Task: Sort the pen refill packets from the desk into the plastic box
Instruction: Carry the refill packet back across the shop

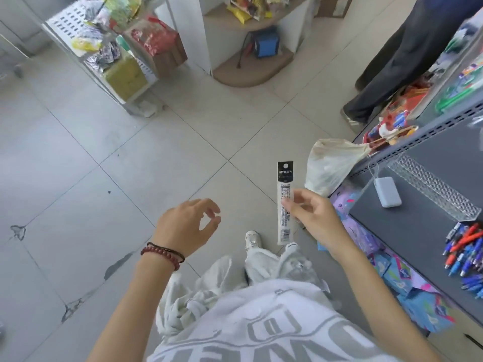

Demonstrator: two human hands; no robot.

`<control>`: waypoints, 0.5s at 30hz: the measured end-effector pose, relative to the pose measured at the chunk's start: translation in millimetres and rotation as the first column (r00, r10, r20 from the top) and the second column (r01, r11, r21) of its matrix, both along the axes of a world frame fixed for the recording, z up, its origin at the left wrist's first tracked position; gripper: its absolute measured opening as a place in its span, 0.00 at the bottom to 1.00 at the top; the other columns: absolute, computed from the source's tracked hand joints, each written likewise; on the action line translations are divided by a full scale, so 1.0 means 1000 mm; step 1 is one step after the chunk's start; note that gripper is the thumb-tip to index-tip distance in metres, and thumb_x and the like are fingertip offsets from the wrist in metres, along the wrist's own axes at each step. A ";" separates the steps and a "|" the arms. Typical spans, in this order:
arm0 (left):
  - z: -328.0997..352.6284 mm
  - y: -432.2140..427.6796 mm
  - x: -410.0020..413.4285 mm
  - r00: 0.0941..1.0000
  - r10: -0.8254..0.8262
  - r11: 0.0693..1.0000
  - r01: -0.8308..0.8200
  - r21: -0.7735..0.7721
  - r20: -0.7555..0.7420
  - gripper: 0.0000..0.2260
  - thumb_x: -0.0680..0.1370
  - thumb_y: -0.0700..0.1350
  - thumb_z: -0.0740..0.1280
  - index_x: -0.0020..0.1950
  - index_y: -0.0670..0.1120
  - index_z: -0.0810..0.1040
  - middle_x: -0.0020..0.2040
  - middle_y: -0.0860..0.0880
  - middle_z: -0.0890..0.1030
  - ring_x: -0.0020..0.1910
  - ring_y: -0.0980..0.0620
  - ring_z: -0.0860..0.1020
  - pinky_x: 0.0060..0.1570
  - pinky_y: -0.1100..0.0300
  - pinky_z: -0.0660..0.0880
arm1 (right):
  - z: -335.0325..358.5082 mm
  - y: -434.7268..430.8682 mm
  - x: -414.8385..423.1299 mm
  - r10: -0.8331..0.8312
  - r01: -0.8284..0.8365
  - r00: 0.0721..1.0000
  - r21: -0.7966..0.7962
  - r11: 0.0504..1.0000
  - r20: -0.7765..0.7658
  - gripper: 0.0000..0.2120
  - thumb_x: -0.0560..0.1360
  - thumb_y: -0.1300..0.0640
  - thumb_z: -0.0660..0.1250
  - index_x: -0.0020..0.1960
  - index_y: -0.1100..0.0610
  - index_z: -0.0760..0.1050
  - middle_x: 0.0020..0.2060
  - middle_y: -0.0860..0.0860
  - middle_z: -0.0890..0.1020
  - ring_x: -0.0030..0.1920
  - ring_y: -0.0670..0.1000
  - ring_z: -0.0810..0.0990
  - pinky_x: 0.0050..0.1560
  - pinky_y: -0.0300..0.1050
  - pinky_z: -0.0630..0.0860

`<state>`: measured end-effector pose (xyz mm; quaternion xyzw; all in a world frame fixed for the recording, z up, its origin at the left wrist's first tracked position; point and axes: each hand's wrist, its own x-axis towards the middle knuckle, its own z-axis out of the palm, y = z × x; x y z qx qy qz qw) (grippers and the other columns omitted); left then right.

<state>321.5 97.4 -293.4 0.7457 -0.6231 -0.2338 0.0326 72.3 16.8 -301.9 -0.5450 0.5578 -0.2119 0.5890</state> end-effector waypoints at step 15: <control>-0.015 -0.175 0.131 0.989 0.110 0.993 -0.106 -0.046 0.100 0.08 0.79 0.51 0.59 0.52 0.58 0.77 0.47 0.59 0.81 0.44 0.55 0.79 0.41 0.61 0.68 | 0.000 -0.185 0.134 0.037 -0.036 0.997 0.008 0.999 -0.070 0.12 0.74 0.57 0.71 0.50 0.41 0.75 0.43 0.42 0.84 0.43 0.45 0.82 0.56 0.55 0.78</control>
